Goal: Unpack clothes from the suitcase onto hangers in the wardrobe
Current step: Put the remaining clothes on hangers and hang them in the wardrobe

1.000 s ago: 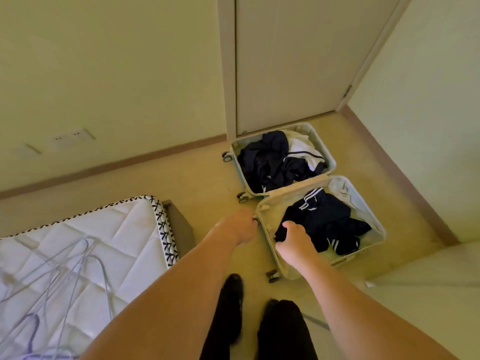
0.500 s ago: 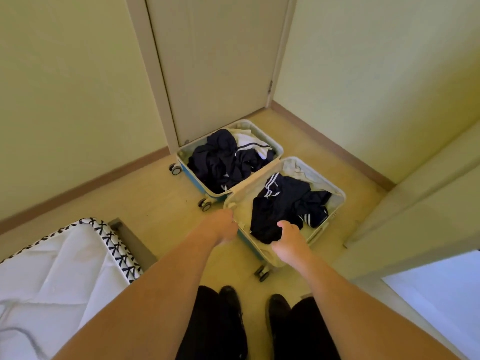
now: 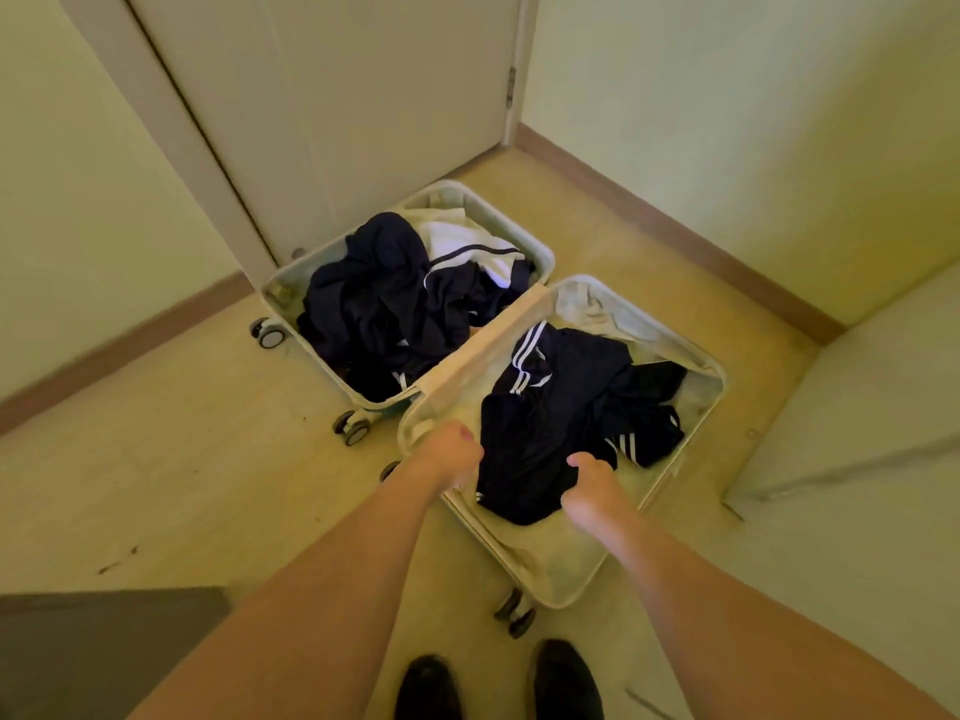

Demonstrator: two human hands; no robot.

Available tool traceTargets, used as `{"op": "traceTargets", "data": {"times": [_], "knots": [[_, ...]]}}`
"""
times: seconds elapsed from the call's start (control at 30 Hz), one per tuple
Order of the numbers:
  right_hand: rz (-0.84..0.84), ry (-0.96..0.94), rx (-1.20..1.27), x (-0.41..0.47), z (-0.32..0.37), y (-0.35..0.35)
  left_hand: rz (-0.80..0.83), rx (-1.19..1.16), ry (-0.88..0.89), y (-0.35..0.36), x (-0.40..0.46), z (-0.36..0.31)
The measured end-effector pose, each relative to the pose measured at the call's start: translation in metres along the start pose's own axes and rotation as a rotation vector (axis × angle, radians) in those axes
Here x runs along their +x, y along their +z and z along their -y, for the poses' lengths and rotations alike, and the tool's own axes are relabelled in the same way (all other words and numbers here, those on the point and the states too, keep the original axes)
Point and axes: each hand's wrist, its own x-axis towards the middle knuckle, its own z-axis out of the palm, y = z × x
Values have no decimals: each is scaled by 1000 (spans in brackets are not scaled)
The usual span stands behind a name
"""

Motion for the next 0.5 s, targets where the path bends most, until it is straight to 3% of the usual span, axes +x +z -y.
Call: {"op": "traceTargets", "data": {"times": [0.07,0.13,0.27,0.5], "knots": [[36,10,-18,49,-10,16,51,-18,-124,23,43,8],[57,5,-39,94,-19,30,55,64,-142,47,84,22],[55,-21,-159,174,-34,46,106,-9,-255,98,156,48],[-86,-214,-448,276,-31,40,-18,55,-262,152,208,77]]}}
